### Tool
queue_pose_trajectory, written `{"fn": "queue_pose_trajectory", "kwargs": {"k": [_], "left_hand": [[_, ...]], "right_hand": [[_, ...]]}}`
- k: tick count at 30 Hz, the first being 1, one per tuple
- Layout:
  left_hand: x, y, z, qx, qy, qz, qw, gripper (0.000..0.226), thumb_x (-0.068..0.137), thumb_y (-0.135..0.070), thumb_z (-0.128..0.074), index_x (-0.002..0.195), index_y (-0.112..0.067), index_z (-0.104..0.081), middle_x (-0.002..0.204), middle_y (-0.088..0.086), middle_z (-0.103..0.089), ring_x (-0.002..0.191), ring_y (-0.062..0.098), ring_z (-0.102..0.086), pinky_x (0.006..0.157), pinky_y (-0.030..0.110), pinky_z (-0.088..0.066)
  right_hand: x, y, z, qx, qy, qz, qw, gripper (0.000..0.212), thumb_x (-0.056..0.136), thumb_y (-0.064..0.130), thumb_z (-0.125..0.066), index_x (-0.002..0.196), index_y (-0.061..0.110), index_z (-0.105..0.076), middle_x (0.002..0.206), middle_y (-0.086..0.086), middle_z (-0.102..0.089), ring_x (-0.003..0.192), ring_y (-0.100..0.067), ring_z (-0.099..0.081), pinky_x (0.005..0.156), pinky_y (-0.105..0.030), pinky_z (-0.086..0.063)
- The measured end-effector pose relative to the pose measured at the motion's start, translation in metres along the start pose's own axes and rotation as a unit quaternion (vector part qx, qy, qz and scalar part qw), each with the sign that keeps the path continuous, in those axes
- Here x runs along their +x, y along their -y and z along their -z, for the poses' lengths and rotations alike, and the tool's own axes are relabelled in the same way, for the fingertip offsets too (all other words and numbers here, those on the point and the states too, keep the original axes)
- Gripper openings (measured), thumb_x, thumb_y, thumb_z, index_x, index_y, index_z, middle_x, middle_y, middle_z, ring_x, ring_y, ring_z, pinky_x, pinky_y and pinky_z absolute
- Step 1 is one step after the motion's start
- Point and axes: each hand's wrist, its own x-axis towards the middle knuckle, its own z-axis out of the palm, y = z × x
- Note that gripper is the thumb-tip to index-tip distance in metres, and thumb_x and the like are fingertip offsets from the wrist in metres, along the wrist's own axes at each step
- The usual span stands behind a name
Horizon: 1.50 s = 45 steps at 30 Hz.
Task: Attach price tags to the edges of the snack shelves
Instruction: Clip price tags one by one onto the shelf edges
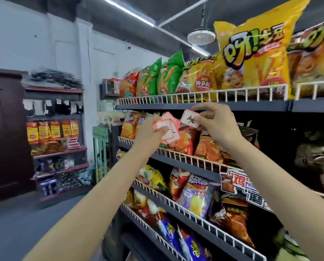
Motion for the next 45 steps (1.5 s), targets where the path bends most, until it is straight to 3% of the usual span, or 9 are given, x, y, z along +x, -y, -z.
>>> {"fn": "queue_pose_trajectory", "kwargs": {"k": [5,9,14,19,23,24,27,33,45], "left_hand": [[0.074,0.042,0.022,-0.003,0.006,-0.016,1.000,0.029,0.092,-0.017,-0.056,0.121,-0.015,-0.052,0.114,-0.001,-0.054,0.103,0.016,-0.054,0.088,0.033,-0.048],[0.137,0.081,0.034,-0.014,0.046,-0.019,0.999,0.032,0.092,-0.011,-0.055,0.124,-0.014,-0.052,0.106,-0.007,-0.052,0.089,0.008,-0.051,0.066,0.012,-0.044],[0.219,0.128,0.044,-0.019,0.107,-0.043,0.993,0.045,0.091,-0.013,-0.057,0.134,-0.013,-0.046,0.134,0.004,-0.049,0.105,0.011,-0.052,0.085,0.026,-0.043],[0.292,0.146,0.044,0.004,0.171,-0.094,0.981,0.054,0.090,-0.015,-0.058,0.141,-0.010,-0.038,0.145,0.006,-0.041,0.129,0.020,-0.043,0.104,0.031,-0.037],[0.328,0.156,0.032,-0.012,0.212,-0.111,0.971,0.044,0.091,-0.013,-0.057,0.132,-0.003,-0.046,0.126,0.013,-0.055,0.100,0.020,-0.057,0.059,0.013,-0.049],[0.332,0.158,0.028,-0.028,0.224,-0.107,0.968,0.037,0.090,-0.012,-0.057,0.125,-0.002,-0.050,0.118,0.014,-0.059,0.093,0.020,-0.056,0.058,0.016,-0.050],[0.339,0.162,0.023,-0.097,0.248,-0.101,0.959,0.027,0.089,-0.007,-0.057,0.115,-0.007,-0.054,0.101,0.010,-0.059,0.090,0.020,-0.056,0.084,0.038,-0.051],[0.338,0.158,0.023,-0.130,0.286,-0.157,0.936,0.045,0.089,-0.004,-0.056,0.133,-0.006,-0.046,0.115,0.010,-0.063,0.105,0.023,-0.061,0.097,0.039,-0.048],[0.344,0.165,0.018,-0.177,0.281,-0.150,0.931,0.041,0.088,-0.007,-0.059,0.128,-0.011,-0.050,0.114,0.003,-0.064,0.100,0.018,-0.063,0.087,0.031,-0.053]], "right_hand": [[0.054,-0.012,-0.044,-0.065,-0.023,0.025,0.997,0.014,0.088,0.007,-0.061,0.099,0.014,-0.066,0.079,0.000,-0.062,0.062,0.001,-0.057,0.048,-0.006,-0.042],[0.095,-0.028,-0.088,-0.152,-0.044,0.044,0.986,0.011,0.089,0.011,-0.060,0.099,0.015,-0.064,0.078,0.000,-0.059,0.069,-0.011,-0.056,0.058,-0.021,-0.043],[0.146,-0.044,-0.146,-0.201,-0.082,0.052,0.975,0.007,0.090,0.014,-0.060,0.096,0.010,-0.061,0.083,-0.002,-0.059,0.075,-0.016,-0.055,0.055,-0.009,-0.036],[0.194,-0.062,-0.186,-0.247,-0.130,0.030,0.960,0.005,0.089,0.014,-0.060,0.086,0.016,-0.057,0.080,0.000,-0.061,0.071,-0.012,-0.054,0.053,-0.014,-0.034],[0.218,-0.069,-0.201,-0.305,-0.174,0.029,0.936,0.007,0.090,0.013,-0.058,0.086,0.018,-0.056,0.078,0.004,-0.057,0.072,-0.013,-0.052,0.058,-0.022,-0.035],[0.222,-0.070,-0.203,-0.320,-0.182,0.032,0.929,0.004,0.090,0.014,-0.058,0.087,0.017,-0.057,0.080,0.003,-0.058,0.074,-0.014,-0.052,0.062,-0.024,-0.035],[0.230,-0.072,-0.207,-0.355,-0.192,0.042,0.914,0.006,0.091,0.015,-0.058,0.094,0.012,-0.062,0.082,0.004,-0.057,0.077,-0.014,-0.051,0.067,-0.023,-0.035],[0.236,-0.069,-0.210,-0.372,-0.203,0.061,0.904,0.005,0.091,0.016,-0.058,0.094,0.014,-0.062,0.084,0.006,-0.057,0.080,-0.013,-0.055,0.070,-0.028,-0.044],[0.242,-0.068,-0.212,-0.378,-0.221,0.059,0.897,0.007,0.090,0.014,-0.058,0.094,0.014,-0.064,0.089,0.002,-0.063,0.082,-0.014,-0.057,0.069,-0.028,-0.045]]}}
